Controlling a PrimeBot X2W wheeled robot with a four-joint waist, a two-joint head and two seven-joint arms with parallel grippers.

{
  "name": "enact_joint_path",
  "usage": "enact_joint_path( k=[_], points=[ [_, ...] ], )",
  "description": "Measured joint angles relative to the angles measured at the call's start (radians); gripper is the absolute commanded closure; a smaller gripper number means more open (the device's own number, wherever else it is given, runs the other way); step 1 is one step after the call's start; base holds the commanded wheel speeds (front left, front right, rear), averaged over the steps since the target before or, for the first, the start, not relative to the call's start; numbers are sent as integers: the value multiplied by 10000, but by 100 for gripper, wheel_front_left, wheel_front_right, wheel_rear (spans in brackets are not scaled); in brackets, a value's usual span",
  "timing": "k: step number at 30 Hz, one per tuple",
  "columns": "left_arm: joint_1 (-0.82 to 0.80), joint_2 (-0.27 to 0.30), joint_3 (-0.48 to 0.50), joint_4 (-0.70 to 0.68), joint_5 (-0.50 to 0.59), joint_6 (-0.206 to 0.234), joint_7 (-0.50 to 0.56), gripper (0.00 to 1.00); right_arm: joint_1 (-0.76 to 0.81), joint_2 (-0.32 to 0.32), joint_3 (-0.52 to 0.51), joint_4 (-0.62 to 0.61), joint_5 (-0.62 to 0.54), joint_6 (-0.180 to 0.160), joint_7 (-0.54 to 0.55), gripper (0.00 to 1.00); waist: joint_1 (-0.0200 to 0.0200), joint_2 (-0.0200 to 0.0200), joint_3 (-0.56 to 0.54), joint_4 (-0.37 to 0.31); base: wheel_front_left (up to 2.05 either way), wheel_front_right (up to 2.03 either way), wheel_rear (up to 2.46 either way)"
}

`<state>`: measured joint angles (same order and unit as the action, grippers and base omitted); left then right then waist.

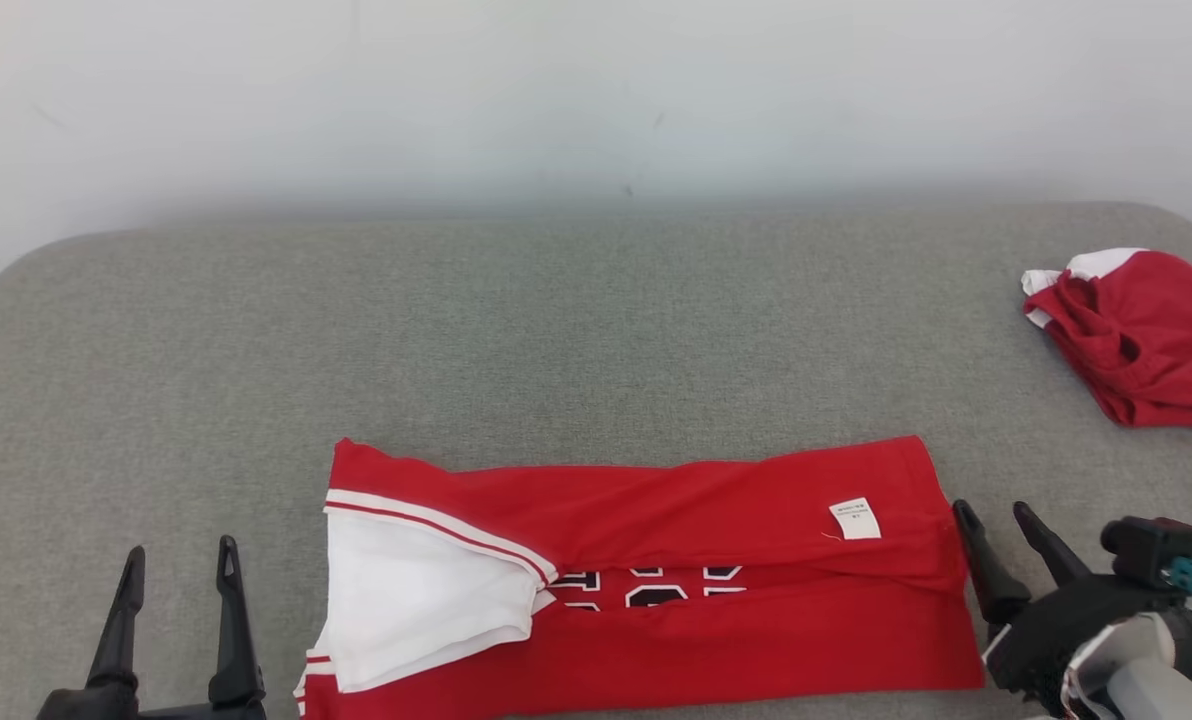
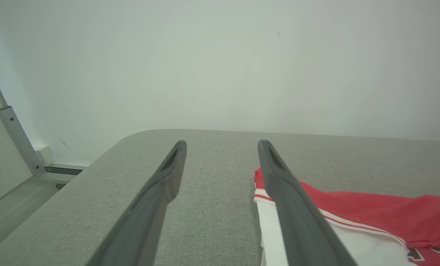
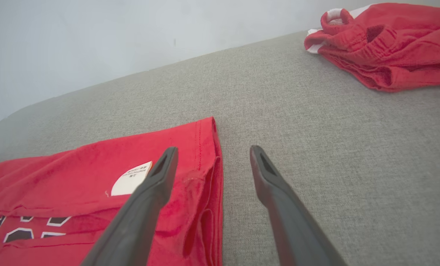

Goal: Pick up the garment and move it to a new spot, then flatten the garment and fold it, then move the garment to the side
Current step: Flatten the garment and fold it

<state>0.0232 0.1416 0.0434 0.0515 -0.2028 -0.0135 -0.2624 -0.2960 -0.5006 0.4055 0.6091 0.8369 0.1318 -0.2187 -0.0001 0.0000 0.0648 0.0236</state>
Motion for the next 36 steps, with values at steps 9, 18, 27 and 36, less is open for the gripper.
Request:
enact_joint_path(
  k=[9,18,27,36],
  points=[
    [5,-203,-36,334,865,-295,0,0,-640,694,-328,1785,-1078,0,775,0,1,1,-166,478,0,0,0],
    [7,-182,207,888,1078,-382,0,0,-824,1212,-412,3095,-1461,0,1273,0,1,0,-428,690,0,0,0],
    [414,-387,314,878,1087,-481,0,0,-922,1476,-194,3120,-1164,0,1544,100,1,0,-558,591,0,0,0],
    [578,-416,462,771,1340,-495,0,0,-1354,-31,-761,3404,-988,0,1022,100,1,1,-885,504,0,0,0]
  ],
)
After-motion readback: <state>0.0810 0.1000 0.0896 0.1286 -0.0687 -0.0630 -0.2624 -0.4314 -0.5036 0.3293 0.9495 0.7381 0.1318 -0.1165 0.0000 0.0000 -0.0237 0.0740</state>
